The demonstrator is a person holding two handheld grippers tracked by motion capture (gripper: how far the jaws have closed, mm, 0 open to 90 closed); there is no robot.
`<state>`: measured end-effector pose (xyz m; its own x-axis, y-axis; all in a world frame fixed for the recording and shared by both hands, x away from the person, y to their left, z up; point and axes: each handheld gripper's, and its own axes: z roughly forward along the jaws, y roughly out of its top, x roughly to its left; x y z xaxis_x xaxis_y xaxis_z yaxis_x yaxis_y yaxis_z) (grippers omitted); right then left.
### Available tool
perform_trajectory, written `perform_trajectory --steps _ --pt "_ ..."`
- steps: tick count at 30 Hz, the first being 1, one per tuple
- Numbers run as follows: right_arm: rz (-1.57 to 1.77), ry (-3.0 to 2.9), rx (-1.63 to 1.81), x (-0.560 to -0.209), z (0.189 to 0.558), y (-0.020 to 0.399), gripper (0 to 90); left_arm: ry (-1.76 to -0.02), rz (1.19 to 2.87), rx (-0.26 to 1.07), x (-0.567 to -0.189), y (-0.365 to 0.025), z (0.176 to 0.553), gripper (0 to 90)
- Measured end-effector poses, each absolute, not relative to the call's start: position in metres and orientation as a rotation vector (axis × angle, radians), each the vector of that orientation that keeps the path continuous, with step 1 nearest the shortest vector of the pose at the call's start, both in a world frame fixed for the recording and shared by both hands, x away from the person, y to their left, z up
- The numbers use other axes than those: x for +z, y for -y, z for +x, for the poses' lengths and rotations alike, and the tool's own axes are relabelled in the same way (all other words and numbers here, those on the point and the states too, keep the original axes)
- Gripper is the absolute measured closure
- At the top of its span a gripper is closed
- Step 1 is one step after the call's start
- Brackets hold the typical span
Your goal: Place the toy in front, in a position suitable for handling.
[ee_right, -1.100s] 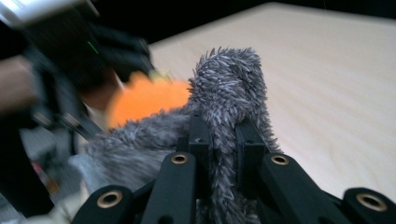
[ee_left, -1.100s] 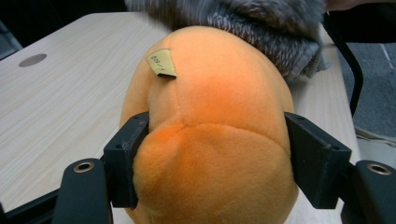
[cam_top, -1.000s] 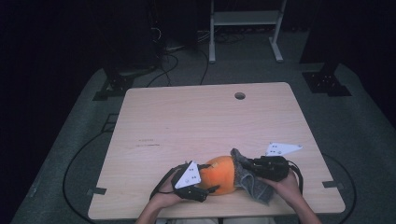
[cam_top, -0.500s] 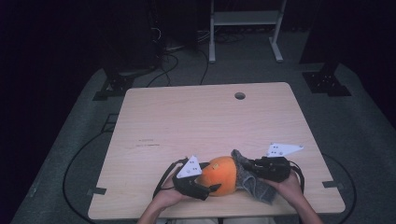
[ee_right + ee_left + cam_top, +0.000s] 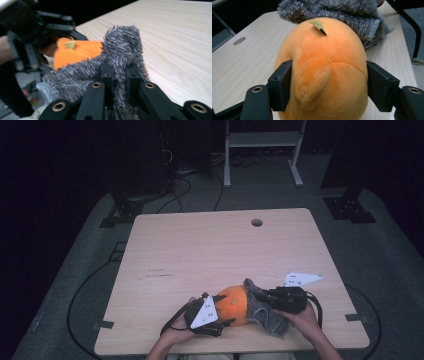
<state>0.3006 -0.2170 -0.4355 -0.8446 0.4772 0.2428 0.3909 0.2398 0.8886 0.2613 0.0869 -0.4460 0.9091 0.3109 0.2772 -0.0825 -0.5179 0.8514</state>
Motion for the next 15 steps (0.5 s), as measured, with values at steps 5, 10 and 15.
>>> perform_trajectory --steps 5,10,15 --pt "0.940 -2.434 1.562 -0.444 0.305 0.229 79.9 -0.157 2.065 0.468 -0.447 -0.091 0.261 26.7" --pt "0.898 -2.410 1.619 -0.439 0.303 0.226 79.9 -0.163 2.060 0.458 -0.449 -0.092 0.262 24.3" --pt "0.945 -2.435 1.587 -0.447 0.309 0.223 79.9 -0.191 2.040 0.435 -0.449 -0.093 0.264 23.0"
